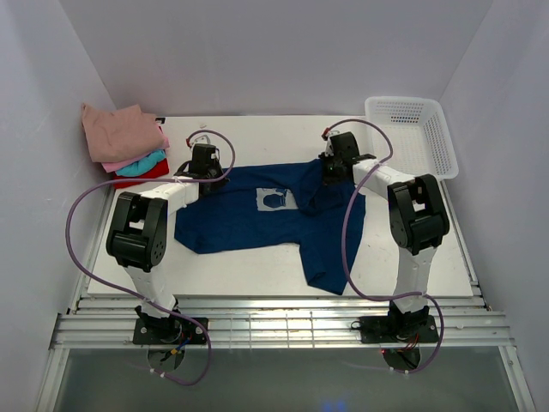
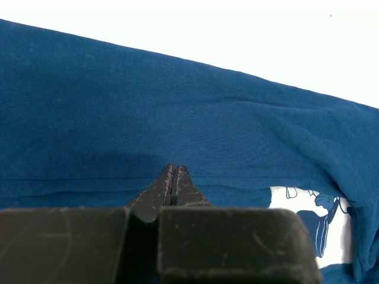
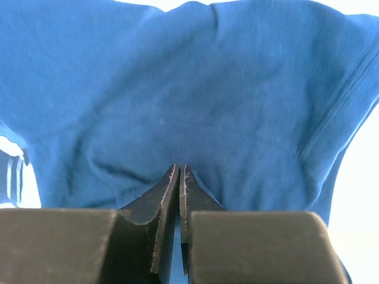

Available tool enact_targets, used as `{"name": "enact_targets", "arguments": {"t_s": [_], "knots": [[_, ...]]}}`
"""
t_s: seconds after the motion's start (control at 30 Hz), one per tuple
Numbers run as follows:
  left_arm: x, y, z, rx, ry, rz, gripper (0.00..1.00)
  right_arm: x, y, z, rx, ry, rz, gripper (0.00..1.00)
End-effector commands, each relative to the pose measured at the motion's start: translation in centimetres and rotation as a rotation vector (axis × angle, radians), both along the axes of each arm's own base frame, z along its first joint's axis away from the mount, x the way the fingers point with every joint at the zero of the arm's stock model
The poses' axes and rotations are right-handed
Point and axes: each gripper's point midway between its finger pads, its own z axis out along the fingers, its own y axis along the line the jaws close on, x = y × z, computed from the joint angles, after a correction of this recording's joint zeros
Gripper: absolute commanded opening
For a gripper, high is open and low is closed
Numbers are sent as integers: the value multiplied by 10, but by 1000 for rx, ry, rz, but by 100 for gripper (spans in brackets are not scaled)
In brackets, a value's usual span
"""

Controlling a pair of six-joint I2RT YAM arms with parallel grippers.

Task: Fold and stack the t-shirts
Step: Fold the tshirt

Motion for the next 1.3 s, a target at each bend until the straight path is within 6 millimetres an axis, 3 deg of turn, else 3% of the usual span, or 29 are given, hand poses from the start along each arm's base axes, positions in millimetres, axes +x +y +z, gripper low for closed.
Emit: {"name": "enact_targets", "arguments": {"t_s": [0.0,0.1,0.3,0.47,0.6,0.73,0.8,0.83,0.9,1.0,1.07,1.1,1.13,1.17,1.23,1.27], "knots": [[1,1,12,4,-29,6,0,-10,-5,16,10,-20,-1,8],[0,1,14,-1,-31,6,0,-26,-10,41,23,-57,1,8],[-3,-2,16,-20,-27,0,0,-64,-34,48,-25,-24,-41,8],[-7,-2,20,-27,-30,-1,0,-93,-44,35,-45,48,-59,9],[-9,-2,22,-31,-34,0,0,-125,-46,12,-61,175,-33,11],[-10,-1,23,-25,-32,0,0,-153,-29,7,9,265,61,22],[-9,1,23,-18,-36,5,0,-159,-25,12,28,267,94,41],[-9,1,23,-17,-34,8,0,-155,-28,15,17,242,82,48],[-9,3,23,-10,-36,18,0,-143,-31,32,7,165,56,52],[-8,13,20,25,-32,58,0,-110,-43,61,-43,26,-35,54],[-8,24,17,50,-24,104,0,-86,-40,80,-31,-55,-61,51],[-8,36,13,56,-15,138,0,-76,-40,84,-31,-80,-73,46],[-7,42,11,49,-9,156,0,-66,-41,88,-30,-98,-88,28],[-7,48,8,46,-2,172,0,-50,-38,91,-30,-112,-97,18],[-7,68,2,47,11,214,0,-32,-40,91,-50,-123,-115,8],[-6,73,1,49,12,223,0,-23,-39,76,-68,-99,-114,8]]}}
